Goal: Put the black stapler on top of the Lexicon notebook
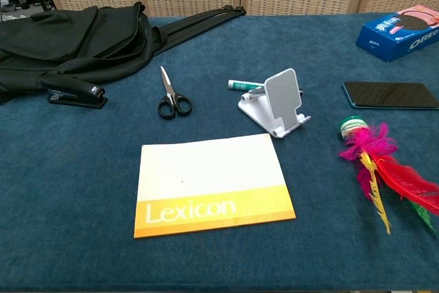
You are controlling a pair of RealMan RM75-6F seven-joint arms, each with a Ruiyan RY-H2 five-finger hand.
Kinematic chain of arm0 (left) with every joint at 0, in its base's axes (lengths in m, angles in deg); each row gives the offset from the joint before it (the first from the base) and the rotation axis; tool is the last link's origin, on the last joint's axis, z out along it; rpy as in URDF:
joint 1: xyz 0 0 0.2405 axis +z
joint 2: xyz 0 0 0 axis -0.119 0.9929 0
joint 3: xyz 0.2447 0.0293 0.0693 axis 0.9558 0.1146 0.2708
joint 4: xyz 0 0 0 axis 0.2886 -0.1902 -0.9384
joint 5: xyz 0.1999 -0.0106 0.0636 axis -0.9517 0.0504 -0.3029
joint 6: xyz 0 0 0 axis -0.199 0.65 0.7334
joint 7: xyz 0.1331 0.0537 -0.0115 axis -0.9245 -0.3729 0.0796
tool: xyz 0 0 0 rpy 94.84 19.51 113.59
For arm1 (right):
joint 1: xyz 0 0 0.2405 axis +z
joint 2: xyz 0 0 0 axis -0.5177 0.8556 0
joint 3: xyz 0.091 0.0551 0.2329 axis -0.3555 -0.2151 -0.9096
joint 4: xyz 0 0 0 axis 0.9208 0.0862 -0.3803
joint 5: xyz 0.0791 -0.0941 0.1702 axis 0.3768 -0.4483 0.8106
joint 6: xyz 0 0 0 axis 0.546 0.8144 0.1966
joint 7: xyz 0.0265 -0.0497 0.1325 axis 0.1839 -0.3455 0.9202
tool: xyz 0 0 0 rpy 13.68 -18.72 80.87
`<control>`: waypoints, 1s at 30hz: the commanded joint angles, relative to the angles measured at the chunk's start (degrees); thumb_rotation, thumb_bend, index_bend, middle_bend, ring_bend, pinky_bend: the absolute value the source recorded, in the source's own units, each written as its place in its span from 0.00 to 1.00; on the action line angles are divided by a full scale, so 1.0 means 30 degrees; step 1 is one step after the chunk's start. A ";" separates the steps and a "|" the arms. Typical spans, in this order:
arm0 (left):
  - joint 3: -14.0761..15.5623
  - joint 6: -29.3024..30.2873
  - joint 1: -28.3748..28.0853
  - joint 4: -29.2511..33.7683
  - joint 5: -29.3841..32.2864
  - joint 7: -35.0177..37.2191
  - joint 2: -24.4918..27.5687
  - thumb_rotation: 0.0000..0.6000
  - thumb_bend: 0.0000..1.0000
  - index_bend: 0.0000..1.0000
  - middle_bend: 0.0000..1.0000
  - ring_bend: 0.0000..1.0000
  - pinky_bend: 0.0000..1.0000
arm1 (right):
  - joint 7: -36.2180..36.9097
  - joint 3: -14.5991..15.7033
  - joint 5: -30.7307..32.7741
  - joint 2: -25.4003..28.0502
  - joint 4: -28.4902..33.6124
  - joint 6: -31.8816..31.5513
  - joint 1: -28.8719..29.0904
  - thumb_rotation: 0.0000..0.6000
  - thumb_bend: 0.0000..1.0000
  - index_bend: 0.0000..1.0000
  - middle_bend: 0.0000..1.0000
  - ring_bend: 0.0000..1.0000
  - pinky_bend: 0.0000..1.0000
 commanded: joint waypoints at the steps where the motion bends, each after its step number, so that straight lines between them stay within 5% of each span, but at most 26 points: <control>1: 0.0007 0.0032 0.0013 0.0013 -0.0027 -0.0028 0.0005 1.00 0.12 0.00 0.00 0.00 0.01 | 0.0025 0.0007 -0.0029 0.0019 0.0001 -0.0036 -0.0011 1.00 0.34 0.07 0.00 0.00 0.00; 30: -0.0068 -0.0043 -0.0002 0.0007 0.0161 0.0005 0.0077 1.00 0.12 0.00 0.00 0.00 0.01 | 0.0665 -0.0677 0.0838 0.0255 -0.0052 -0.0471 -0.0117 1.00 0.34 0.07 0.00 0.00 0.00</control>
